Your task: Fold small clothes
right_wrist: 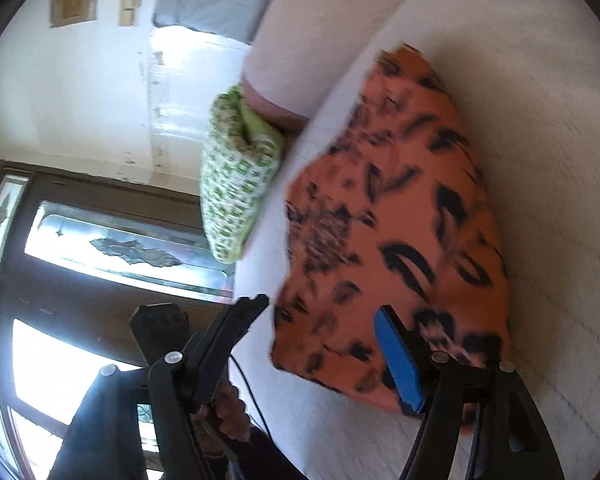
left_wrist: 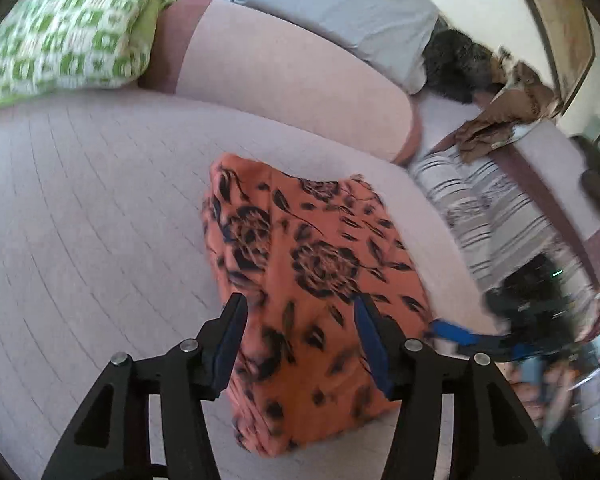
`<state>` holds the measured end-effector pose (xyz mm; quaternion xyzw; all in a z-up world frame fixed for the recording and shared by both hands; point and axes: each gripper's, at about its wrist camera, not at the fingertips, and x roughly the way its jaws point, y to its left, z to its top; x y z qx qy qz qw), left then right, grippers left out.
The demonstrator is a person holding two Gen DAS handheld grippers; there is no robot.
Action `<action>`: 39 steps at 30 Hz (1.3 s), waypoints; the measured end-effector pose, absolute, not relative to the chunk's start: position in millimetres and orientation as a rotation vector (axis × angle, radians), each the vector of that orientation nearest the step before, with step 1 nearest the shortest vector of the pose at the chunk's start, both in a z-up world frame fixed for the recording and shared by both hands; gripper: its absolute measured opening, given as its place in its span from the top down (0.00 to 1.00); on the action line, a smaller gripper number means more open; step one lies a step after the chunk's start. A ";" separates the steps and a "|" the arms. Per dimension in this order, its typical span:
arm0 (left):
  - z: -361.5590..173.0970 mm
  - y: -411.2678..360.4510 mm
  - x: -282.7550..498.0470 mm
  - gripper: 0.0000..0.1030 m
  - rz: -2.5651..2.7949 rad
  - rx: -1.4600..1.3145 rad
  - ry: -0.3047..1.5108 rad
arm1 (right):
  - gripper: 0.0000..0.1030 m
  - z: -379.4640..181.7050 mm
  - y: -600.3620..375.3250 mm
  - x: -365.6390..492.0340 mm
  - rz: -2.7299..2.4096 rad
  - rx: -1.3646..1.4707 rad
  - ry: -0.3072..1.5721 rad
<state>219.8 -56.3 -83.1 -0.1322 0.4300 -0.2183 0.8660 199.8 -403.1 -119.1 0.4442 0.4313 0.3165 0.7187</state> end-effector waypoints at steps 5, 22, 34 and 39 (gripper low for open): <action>-133.9 -51.6 242.0 0.38 -0.339 -0.249 1.056 | 0.24 -145.1 -409.2 234.7 0.565 1.041 0.985; -63.0 -58.7 172.4 0.25 -0.180 -0.108 0.863 | 0.24 -75.6 -367.5 208.3 0.424 0.578 0.883; -49.9 -42.8 146.0 0.25 -0.132 -0.115 0.834 | 0.23 -71.9 -359.0 196.8 0.386 0.531 0.854; -46.3 -43.5 130.5 0.25 -0.128 -0.126 0.837 | 0.17 -94.3 -352.6 201.3 0.350 0.481 0.938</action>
